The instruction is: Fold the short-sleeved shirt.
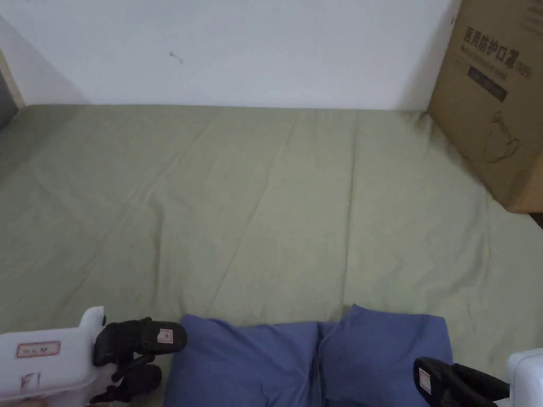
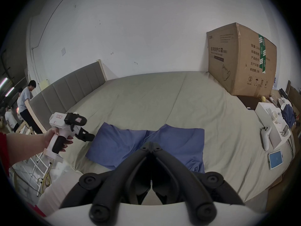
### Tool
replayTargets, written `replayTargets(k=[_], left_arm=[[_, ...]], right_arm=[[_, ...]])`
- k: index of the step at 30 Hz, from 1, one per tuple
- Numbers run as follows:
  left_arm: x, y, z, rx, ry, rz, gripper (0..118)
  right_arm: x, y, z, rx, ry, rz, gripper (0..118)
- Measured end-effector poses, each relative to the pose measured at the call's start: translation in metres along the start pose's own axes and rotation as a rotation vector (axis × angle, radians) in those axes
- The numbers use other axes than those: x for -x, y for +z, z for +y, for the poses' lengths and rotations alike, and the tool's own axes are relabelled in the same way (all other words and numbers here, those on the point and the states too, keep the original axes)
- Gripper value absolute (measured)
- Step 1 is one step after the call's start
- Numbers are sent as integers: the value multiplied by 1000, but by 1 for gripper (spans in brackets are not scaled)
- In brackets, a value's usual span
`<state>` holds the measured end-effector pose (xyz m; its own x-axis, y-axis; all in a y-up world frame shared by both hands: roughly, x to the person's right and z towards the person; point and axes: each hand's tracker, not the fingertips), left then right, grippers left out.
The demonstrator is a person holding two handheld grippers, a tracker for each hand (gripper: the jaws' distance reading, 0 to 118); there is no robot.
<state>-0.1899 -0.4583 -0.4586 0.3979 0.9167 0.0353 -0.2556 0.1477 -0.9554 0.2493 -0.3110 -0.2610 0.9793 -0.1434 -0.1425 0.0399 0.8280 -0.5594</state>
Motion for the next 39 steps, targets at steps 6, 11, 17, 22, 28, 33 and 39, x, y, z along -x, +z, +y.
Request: replayTargets(k=[6,11,17,22,28,33,39], left_arm=[[25,-47,-3,119,84,-241,118],[30,-57,7,59,22,-76,34],[4,-50,-2,42,-105,146,7],[-56,-7,-1,81,-219,264,7],[-123,57,3,0,-321,822,7],[-149,42,-5,-42,-290,886,7],[-171,-52,-20,84,-297,713,7]], right_arm=[[10,-19,3,38,26,3,0],[17,-26,3,50,13,22,0],[22,-21,3,51,29,30,0],[18,-6,7,14,35,43,0],[6,8,0,-17,-12,58,0],[-6,19,-9,-22,-39,53,0],[-26,37,-10,-42,-70,22,0]])
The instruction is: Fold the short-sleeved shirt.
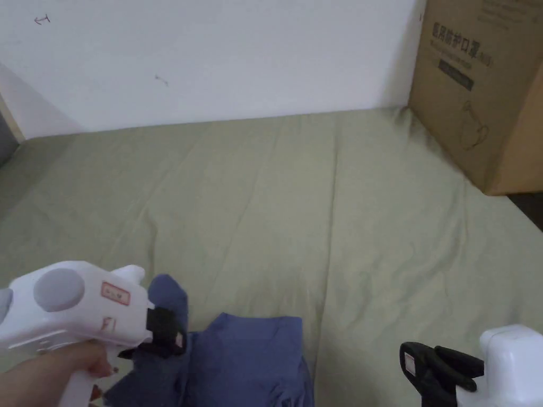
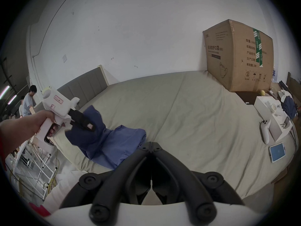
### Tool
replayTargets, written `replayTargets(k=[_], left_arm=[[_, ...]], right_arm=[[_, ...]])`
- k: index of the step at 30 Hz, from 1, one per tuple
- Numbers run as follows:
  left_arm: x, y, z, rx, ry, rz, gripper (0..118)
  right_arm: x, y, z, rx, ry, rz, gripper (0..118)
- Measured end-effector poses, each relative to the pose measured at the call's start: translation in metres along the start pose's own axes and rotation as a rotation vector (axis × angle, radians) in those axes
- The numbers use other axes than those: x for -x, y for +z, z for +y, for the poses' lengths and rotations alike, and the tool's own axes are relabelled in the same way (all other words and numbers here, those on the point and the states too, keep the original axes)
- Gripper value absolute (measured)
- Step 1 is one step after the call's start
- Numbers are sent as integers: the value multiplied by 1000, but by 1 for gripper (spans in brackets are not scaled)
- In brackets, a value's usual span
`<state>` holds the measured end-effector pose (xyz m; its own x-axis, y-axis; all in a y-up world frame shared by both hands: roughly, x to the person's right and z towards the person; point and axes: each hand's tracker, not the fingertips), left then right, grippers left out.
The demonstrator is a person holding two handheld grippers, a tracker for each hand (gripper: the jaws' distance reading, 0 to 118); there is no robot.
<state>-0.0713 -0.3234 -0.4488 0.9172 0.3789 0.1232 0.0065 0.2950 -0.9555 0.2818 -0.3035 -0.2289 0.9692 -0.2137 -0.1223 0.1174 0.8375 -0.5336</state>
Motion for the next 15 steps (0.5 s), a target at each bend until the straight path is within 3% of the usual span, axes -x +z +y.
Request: replayTargets(k=[1,2,3,5,6,11,15], left_arm=[[-13,-12,1,20,-7,-34,8],[-27,-25,1,29,-5,-87,18],[-36,-41,-1,46,9,-154,38],[-41,-70,-1,109,76,-272,110],[-46,-83,-3,170,108,-295,118],[-39,-88,-13,84,108,-354,117],[-43,-33,-18,-58,-47,-209,112]], right_arm=[[-3,2,0,-3,-6,-7,0],[-6,4,0,-7,-14,-15,0],[-9,6,0,-9,-23,-23,0],[-14,7,-2,-8,-45,-36,0],[-16,8,-3,-6,-57,-39,0],[-19,8,-6,2,-69,-46,0],[-17,3,-7,11,-62,-41,0]])
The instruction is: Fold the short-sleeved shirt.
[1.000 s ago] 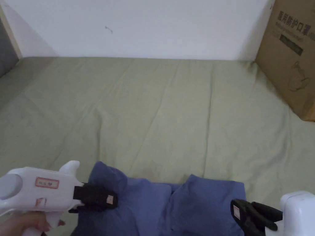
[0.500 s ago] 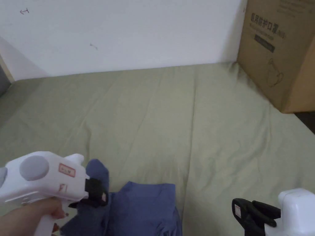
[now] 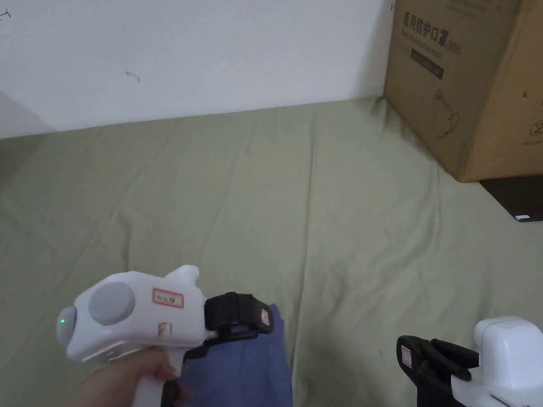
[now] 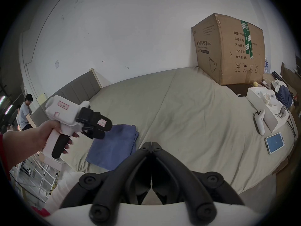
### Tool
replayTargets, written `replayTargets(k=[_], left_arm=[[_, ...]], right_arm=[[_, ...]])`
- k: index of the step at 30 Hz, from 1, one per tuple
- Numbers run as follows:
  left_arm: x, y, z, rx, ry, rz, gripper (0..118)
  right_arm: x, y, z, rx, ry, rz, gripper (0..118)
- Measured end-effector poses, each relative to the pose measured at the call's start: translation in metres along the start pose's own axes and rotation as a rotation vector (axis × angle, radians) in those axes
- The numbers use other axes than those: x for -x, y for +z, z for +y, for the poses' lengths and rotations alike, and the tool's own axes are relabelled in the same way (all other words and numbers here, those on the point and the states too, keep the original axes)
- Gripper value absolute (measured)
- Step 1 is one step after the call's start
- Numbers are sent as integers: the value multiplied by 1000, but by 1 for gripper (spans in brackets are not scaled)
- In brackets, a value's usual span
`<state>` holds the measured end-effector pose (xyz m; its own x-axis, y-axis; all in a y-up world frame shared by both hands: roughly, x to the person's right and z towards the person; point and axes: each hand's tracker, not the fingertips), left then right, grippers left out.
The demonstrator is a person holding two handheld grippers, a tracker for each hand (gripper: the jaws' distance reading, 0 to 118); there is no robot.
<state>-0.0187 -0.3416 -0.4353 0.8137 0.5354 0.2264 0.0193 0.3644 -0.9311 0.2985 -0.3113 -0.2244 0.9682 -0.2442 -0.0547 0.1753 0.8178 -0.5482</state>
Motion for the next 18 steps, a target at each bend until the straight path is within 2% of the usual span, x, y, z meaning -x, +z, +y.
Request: replayTargets(k=[3,4,6,7,11,14,16,18], left_arm=[[-9,9,-9,-74,-191,116,106],[-13,10,-13,-88,-247,141,76],[-20,-14,-20,-86,-352,209,6],[-26,-20,-26,-82,-384,224,0],[-32,-74,-35,42,-429,179,0],[-36,-111,-49,120,-437,270,0],[-38,-113,-49,77,-428,250,0],[-47,-102,-51,34,-395,128,0]], right_arm=[[3,-1,1,-7,4,10,0],[4,-2,1,-9,7,12,0],[5,-2,2,-11,13,16,0],[6,-2,2,-10,15,16,0],[7,-1,2,-6,15,14,0],[5,-4,-2,18,11,5,0],[4,-5,-4,30,9,0,0],[5,-5,-4,33,4,0,0]])
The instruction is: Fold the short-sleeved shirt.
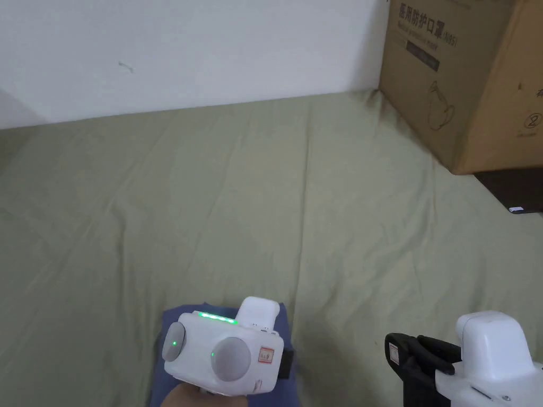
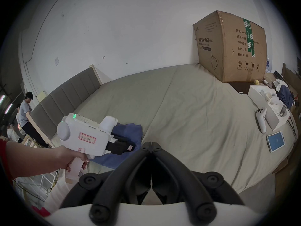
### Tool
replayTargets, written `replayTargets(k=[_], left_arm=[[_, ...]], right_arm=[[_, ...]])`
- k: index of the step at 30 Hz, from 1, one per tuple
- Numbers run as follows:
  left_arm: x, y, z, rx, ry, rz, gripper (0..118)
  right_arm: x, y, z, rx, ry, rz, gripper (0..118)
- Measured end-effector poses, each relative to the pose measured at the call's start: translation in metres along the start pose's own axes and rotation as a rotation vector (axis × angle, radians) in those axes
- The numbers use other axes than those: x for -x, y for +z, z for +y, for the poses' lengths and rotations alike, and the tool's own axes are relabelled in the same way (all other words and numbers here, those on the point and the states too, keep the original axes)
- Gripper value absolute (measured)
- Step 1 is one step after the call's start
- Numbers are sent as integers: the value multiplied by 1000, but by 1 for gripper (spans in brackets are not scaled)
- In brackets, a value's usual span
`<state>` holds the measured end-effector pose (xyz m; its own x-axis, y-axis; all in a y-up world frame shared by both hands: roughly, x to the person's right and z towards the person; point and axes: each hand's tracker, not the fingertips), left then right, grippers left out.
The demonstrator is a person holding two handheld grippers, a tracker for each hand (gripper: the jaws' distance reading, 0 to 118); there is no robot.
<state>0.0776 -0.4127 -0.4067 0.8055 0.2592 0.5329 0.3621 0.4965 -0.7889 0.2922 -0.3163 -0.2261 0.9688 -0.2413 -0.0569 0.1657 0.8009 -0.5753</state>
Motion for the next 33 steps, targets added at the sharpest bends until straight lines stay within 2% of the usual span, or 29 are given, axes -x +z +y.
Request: replayTargets(k=[3,4,7,12,15,17,19,21,22,23,25,27,29,31,33], left_arm=[[15,33,-1,-149,141,-299,0],[15,50,-4,-223,166,-313,0],[15,114,-12,-453,140,-146,0],[20,216,-48,-817,65,141,0],[13,251,-77,-986,46,381,0],[9,265,-92,-1060,28,468,0],[5,267,-101,-1104,-9,540,0],[4,258,-108,-1113,-29,617,0],[9,252,-112,-1116,-16,595,0],[13,246,-114,-1088,44,579,0],[16,240,-120,-1056,131,580,0],[16,238,-126,-1062,132,607,0],[16,236,-127,-1057,116,605,0],[15,235,-125,-1038,98,604,0],[13,235,-125,-1041,90,608,0]], right_arm=[[3,2,2,-2,-12,18,0],[5,4,5,-8,-12,28,0],[13,14,17,-49,9,53,0],[35,43,45,-241,50,82,0],[50,56,51,-429,89,48,0],[58,58,48,-546,110,-8,0],[65,55,42,-639,142,-76,0],[71,46,33,-717,210,-196,0],[71,39,28,-738,237,-243,0],[70,31,23,-730,231,-287,0],[64,24,25,-612,130,-304,0],[58,29,20,-602,47,-326,0],[56,37,14,-633,74,-325,0],[53,40,16,-631,144,-331,0],[51,42,17,-627,154,-345,0]])
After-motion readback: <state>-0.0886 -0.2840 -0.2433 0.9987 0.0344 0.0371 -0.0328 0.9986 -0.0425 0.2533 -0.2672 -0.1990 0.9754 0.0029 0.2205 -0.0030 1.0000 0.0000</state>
